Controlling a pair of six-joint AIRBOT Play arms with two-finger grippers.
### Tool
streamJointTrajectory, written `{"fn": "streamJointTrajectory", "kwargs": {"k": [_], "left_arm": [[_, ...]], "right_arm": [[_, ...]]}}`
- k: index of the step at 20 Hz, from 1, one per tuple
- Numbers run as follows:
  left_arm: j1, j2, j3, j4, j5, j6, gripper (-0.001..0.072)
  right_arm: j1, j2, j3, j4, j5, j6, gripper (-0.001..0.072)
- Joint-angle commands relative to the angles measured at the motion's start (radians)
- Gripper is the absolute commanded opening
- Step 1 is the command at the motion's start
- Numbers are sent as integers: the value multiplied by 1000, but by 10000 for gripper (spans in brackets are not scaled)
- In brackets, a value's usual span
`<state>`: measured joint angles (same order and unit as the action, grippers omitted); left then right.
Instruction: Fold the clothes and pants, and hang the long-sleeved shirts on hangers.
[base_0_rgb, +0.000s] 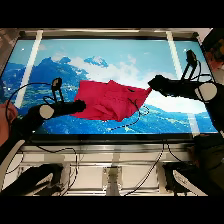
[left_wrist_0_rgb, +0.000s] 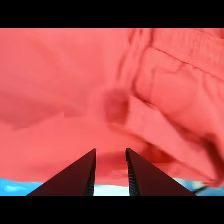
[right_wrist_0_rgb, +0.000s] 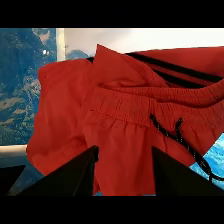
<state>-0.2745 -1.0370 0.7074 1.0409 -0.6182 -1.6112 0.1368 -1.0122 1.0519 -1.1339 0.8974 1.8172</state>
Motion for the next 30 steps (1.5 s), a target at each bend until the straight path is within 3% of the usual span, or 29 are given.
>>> {"fn": "streamJointTrajectory", "kwargs": {"k": [1, 3, 4, 5, 7, 17, 18, 20, 21, 22, 24, 25, 26, 27, 30], "left_arm": [[0, -79, 0, -220, 18, 66, 308], [-1, -132, 0, -321, 31, 119, 333], [-1, -159, 0, -388, 31, 165, 413], [-1, -184, 0, -445, 31, 200, 430], [-3, -224, 0, -504, 48, 232, 430], [-6, -301, 3, -655, 114, 237, 424], [-6, -306, 5, -670, 114, 254, 396], [-6, -307, 5, -708, 114, 259, 196], [-6, -307, 7, -719, 119, 260, 42], [-5, -306, 13, -720, 121, 287, 8], [2, -288, 25, -719, 121, 415, 5], [5, -266, 26, -719, 132, 459, 4], [9, -233, 26, -702, 152, 478, 3], [12, -193, 26, -658, 182, 478, 3], [17, -28, 26, -422, 263, 474, 2]], "right_arm": [[0, -35, 1, 42, 2, -21, 395], [0, -36, 1, 42, 0, -21, 399], [0, -35, 1, 42, 0, -21, 441], [0, -35, 1, 42, 0, -21, 467], [0, -35, 1, 42, 0, -21, 467], [0, -35, 1, 42, 0, -21, 466], [0, -35, 1, 42, 0, -21, 466], [0, -35, 1, 42, 0, -21, 466], [0, -35, 1, 42, 0, -21, 464], [0, -36, 1, 42, 0, -21, 464], [0, -36, 1, 40, 0, -21, 381], [0, -36, 1, 40, 0, -21, 279], [0, -36, 1, 37, 0, -21, 103], [0, -36, 0, 31, 0, -24, 13], [0, -37, 0, -6, -2, -25, 13]]}}
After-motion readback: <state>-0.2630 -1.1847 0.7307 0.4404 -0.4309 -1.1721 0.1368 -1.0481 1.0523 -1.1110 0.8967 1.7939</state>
